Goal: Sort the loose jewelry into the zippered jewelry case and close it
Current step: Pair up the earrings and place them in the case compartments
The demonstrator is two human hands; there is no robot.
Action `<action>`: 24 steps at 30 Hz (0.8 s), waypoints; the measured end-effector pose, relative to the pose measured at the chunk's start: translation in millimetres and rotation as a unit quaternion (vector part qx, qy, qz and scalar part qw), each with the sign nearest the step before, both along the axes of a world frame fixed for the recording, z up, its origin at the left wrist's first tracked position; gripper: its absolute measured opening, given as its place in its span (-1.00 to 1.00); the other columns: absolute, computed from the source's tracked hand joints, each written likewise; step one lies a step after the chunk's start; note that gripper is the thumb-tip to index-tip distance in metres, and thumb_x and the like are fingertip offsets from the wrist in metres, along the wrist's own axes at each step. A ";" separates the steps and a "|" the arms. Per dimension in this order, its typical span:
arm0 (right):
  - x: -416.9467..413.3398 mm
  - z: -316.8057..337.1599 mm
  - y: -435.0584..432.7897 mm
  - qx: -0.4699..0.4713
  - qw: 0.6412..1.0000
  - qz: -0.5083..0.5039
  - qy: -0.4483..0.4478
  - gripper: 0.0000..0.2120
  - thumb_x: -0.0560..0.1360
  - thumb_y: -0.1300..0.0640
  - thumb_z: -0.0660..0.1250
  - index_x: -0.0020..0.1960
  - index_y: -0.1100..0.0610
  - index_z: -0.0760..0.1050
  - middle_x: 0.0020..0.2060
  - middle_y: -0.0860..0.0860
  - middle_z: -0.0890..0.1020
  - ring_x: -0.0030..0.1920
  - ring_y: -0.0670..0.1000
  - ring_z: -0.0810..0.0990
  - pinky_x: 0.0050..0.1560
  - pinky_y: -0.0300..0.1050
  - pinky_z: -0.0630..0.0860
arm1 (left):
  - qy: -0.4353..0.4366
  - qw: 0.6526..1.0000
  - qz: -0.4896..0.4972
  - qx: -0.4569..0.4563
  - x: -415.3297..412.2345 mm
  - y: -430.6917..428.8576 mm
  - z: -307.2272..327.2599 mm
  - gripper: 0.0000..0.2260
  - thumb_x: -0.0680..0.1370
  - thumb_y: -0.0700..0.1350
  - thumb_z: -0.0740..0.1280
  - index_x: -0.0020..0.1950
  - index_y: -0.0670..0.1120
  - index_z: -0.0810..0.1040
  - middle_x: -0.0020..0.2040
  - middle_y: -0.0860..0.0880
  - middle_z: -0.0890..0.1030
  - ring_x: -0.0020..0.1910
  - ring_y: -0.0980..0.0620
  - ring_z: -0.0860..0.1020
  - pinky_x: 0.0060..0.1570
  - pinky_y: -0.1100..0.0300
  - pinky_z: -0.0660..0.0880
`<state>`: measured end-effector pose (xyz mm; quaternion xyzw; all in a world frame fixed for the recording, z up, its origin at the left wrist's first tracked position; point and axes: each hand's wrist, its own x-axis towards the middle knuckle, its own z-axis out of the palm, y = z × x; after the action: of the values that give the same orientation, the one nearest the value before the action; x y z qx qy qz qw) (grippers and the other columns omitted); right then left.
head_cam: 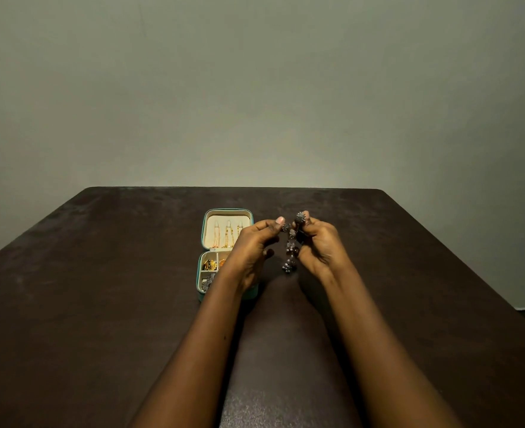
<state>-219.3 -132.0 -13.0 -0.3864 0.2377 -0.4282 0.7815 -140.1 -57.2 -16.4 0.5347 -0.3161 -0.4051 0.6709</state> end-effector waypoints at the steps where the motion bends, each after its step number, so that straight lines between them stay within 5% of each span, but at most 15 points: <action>1: -1.8 1.5 -1.2 0.005 1.000 -0.002 -0.004 -0.69 0.57 0.38 0.05 -0.27 0.19 0.41 -0.40 0.05 0.45 -0.34 -0.04 0.41 -0.26 -0.18 0.37 | 0.009 1.000 0.011 -0.005 0.8 0.2 1.1 -0.85 0.54 -0.08 0.29 -0.23 -0.03 0.50 -0.17 0.03 0.52 -0.07 0.07 0.42 -0.09 0.16 0.28; 6: -7.9 6.4 -2.7 0.024 0.999 0.026 0.020 -0.73 0.58 0.19 0.08 -0.26 0.07 0.41 -0.46 -0.08 0.51 -0.33 -0.10 0.42 -0.29 -0.17 0.20 | 0.071 0.996 0.026 -0.041 3.5 -0.4 5.4 -0.85 0.52 -0.12 0.32 -0.25 -0.06 0.57 -0.36 0.10 0.57 -0.24 0.11 0.43 -0.25 0.23 0.31; 12: -1.1 6.0 5.3 0.106 0.989 0.081 -0.063 -0.76 0.57 0.14 0.14 -0.23 0.13 0.47 -0.40 -0.02 0.52 -0.31 -0.09 0.47 -0.26 -0.23 0.38 | 0.148 0.986 0.036 -0.069 2.9 -3.2 2.5 -0.72 0.50 -0.17 0.34 -0.40 -0.04 0.68 -0.37 0.15 0.63 -0.23 0.15 0.36 -0.28 0.26 0.26; 18: 0.4 8.8 16.5 0.099 0.985 0.127 -0.065 -0.75 0.56 0.18 0.07 -0.22 0.09 0.44 -0.45 -0.05 0.56 -0.31 -0.10 0.50 -0.17 -0.16 0.38 | 0.216 0.967 0.000 -0.134 4.8 -5.3 5.6 -0.61 0.55 -0.15 0.26 -0.47 -0.06 0.65 -0.41 0.06 0.63 -0.39 0.18 0.58 -0.27 0.27 0.51; 24: 7.3 8.7 24.7 0.150 0.970 0.144 -0.128 -0.65 0.57 0.23 0.07 -0.29 0.17 0.52 -0.47 0.01 0.60 -0.45 -0.10 0.57 -0.40 -0.22 0.58 | 0.247 0.959 -0.012 -0.136 1.4 -4.4 7.8 -0.64 0.57 -0.14 0.24 -0.40 -0.10 0.64 -0.36 0.00 0.64 -0.38 0.14 0.60 -0.34 0.29 0.57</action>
<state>-212.1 -107.3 -4.3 -0.2370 0.1394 -0.3165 0.9079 -138.7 -61.6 -8.6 0.3178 -0.1985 -0.4859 0.7896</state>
